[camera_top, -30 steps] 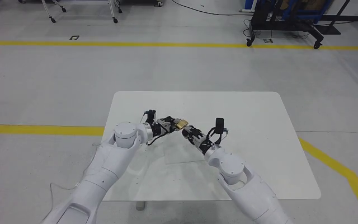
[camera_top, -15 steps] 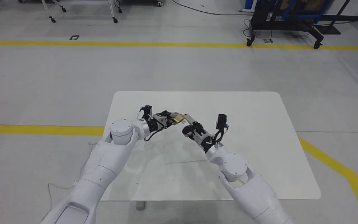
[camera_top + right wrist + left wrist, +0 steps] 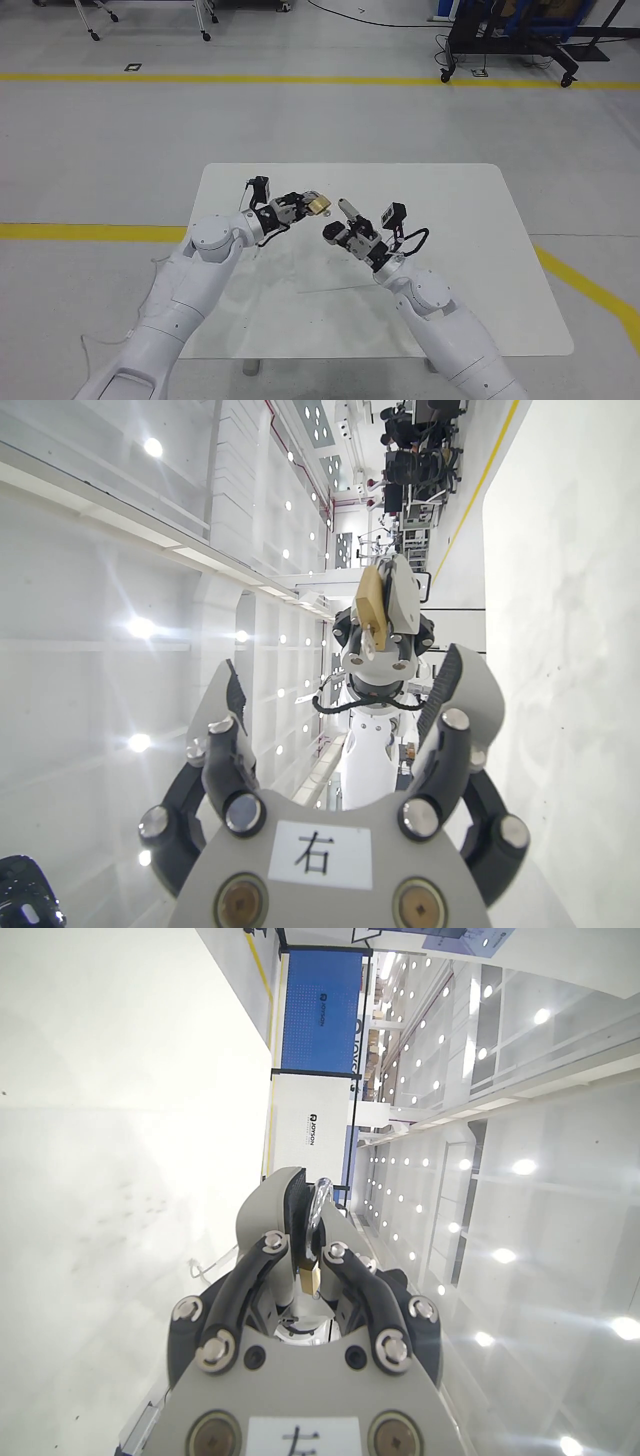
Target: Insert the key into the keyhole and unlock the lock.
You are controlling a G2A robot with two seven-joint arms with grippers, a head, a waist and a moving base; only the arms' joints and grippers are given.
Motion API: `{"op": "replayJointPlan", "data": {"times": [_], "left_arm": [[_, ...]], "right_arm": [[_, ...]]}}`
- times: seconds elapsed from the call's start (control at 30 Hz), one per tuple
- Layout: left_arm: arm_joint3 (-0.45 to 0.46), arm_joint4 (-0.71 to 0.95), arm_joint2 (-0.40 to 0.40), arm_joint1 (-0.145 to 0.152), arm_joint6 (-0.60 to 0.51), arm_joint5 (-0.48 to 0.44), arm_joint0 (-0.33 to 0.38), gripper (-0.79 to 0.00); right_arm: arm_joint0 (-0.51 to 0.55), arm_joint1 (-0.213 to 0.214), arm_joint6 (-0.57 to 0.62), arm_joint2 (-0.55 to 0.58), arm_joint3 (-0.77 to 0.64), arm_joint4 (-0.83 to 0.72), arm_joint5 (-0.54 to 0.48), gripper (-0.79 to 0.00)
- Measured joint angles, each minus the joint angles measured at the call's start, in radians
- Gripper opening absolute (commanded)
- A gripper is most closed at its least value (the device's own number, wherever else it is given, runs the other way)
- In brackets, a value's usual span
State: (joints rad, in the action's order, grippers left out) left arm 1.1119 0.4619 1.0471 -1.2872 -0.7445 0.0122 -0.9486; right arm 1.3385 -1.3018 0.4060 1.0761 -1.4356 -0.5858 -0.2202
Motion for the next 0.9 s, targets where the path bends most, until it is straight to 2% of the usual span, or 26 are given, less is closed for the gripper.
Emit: {"op": "replayJointPlan", "data": {"times": [0.37, 0.43, 0.5, 0.63, 0.9], "left_arm": [[0.02, -0.07, 0.004, 0.005, -0.006, -0.048, -0.008, -0.785], [0.024, -0.096, 0.002, 0.006, 0.0, -0.059, -0.009, -0.785], [0.028, -0.104, 0.0, 0.006, 0.0, -0.069, -0.013, -0.785], [0.036, -0.109, 0.002, 0.007, -0.011, -0.092, -0.016, -0.785], [0.056, -0.117, 0.012, 0.01, -0.044, -0.161, -0.027, -0.785]], "right_arm": [[-0.051, -0.014, 0.09, -0.01, 0.087, -0.101, 0.022, -0.6], [-0.053, -0.015, 0.093, -0.008, 0.094, -0.106, 0.026, -0.674], [-0.054, -0.017, 0.097, -0.006, 0.101, -0.113, 0.036, -0.785], [-0.056, -0.02, 0.126, -0.004, 0.113, -0.16, 0.065, -0.785], [-0.06, -0.031, 0.261, 0.007, 0.141, -0.389, 0.174, -0.785]]}}
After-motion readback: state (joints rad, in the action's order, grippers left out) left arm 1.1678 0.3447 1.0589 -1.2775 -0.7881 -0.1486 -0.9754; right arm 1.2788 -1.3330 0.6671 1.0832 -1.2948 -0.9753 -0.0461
